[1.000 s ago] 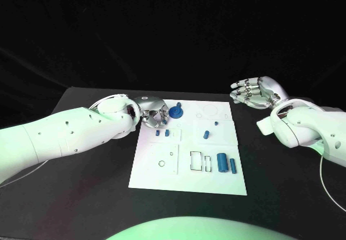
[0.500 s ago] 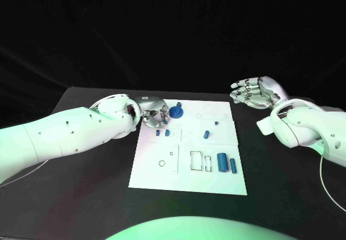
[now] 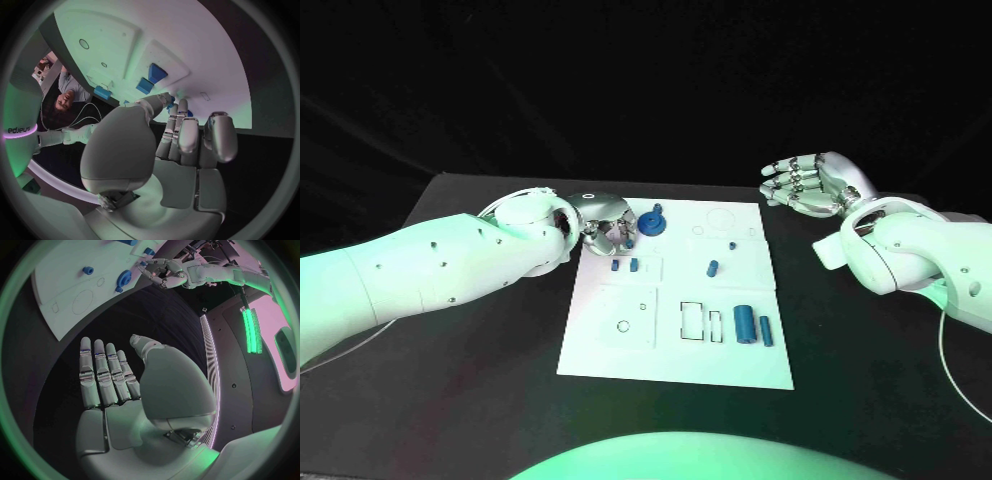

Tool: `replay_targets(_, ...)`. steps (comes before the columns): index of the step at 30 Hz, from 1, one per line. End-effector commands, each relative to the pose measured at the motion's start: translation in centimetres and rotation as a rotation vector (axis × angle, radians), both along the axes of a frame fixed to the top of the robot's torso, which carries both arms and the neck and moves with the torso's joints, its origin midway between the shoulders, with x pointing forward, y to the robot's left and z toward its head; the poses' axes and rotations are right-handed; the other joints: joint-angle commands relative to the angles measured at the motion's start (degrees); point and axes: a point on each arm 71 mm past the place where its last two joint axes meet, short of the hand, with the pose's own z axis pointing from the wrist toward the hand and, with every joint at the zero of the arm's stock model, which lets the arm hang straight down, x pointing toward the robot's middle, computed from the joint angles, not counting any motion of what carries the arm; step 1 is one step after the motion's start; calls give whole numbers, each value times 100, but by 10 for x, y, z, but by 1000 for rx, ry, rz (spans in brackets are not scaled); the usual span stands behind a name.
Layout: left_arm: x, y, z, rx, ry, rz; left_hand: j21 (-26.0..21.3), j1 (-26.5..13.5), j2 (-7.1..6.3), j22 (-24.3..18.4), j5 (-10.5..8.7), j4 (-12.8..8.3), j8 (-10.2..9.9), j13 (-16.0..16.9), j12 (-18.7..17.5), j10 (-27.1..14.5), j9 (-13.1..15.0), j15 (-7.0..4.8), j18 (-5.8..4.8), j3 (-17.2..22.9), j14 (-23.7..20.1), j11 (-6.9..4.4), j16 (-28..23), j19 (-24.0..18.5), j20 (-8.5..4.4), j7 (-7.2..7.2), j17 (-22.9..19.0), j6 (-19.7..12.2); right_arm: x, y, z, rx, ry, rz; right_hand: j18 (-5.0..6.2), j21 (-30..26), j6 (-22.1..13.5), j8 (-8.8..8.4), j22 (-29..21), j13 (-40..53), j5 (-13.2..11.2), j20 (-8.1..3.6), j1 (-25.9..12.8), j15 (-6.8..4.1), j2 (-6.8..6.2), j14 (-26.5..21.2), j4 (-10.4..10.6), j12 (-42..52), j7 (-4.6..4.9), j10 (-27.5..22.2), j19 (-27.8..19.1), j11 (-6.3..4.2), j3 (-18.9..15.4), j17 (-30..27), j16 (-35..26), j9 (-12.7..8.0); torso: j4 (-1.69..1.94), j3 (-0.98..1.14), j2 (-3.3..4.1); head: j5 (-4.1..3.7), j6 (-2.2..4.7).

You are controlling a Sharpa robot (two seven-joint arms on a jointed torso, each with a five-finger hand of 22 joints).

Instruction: Assemble the parts on the task board

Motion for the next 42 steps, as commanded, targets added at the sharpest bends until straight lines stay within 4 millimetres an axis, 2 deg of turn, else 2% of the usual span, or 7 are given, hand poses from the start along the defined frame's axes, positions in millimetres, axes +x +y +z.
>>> replay_targets(1, 0, -2, 0, 1, 3, -3, -53, -63, 5, -36, -19, -7, -43, 2, -45, -16, -11, 13, -38, -22, -42, 43, -44, -58, -2, 5, -48, -51, 0, 2, 0, 0, -2, 16, 74, -5, 39, -14, -6, -6, -35, -5, -33, 1, 19, 21, 5, -20, 319, 20, 31, 5, 3, -5, -32, -6, -2, -4, -1, 2, -3)
replay_targets(21, -3, 8, 2, -54, -8, 8, -549, -141, -106, -567, -15, 4, -417, -6, -380, -351, -178, 87, 85, -135, -327, 123, -248, -334, 71, 79, -584, -459, 0, 1, -2, -51, 10, 35, 82, 23, 109, -8, -55, -5, -213, -22, 122, -25, -18, 87, -141, -84, 243, 9, 88, -32, 42, -61, -24, -34, -3, -11, 3, -5, 20)
replay_targets(24, -3, 15, 6, -118, -1, 26, -811, -160, -86, -841, -5, 29, -475, 3, -409, -457, -208, 97, 145, -242, -579, 132, -430, -481, 83, 33, -1036, -527, -1, 2, -3, -109, 11, 64, 88, 144, 259, 43, -28, 7, -386, -122, 207, -132, -35, 387, -232, -47, 143, 160, 347, -121, 71, -20, 123, -43, 1, -9, -2, -30, 32)
replay_targets(29, -1, 32, 16, -311, 29, 81, -2392, -59, 52, -2409, 6, 74, -549, -17, -389, -973, -254, 210, 469, -555, -1786, 248, -1213, -1449, 186, 66, -2629, -566, -3, 7, -7, -282, -3, 134, 68, 617, 830, 281, 184, 77, -385, -488, 339, -479, -74, 1195, -427, 202, -90, 976, 1058, -414, 163, 330, 582, -13, -1, -2, -5, -147, 69)
replay_targets(32, -1, 42, 22, -428, 50, 119, -2640, -124, 107, -2638, 4, 209, -559, 5, -231, -1032, -267, 217, 506, -748, -1970, 247, -1454, -1508, 202, 124, -2826, -536, -4, 11, -8, -396, -37, 161, 69, 1060, 1066, 354, 438, 177, -372, -714, 426, -699, -71, 1740, -592, 333, -202, 1465, 1499, -579, 93, 651, 974, -16, -1, -6, -4, -222, 86)
replay_targets(37, -4, 60, 33, -678, 108, 191, -2894, -150, 151, -2876, 9, 338, -479, 81, 79, -792, -251, 175, 532, -929, -1949, 196, -1577, -1506, 165, 138, -2964, -364, -6, 19, -12, -590, -83, 201, 30, 2186, 1233, 233, 1184, 350, -338, -1033, 284, -993, -151, 2697, -655, 176, -326, 1769, 2145, -768, 235, 1638, 2086, -150, 1, -7, -10, -337, 117)
replay_targets(42, -14, 71, 41, -915, 191, 254, -2353, -63, 196, -2354, 33, 355, -366, 177, 358, -645, -221, 124, 414, -946, -1829, 142, -1483, -1051, 114, 89, -2953, -223, -7, 29, -16, -756, -118, 228, -370, 5306, 1237, 131, 4536, 624, -400, -1101, 10, -1010, -375, 2925, -538, -103, -324, 1780, 2583, -781, 621, 3666, 4221, -184, 5, 1, -8, -403, 152)
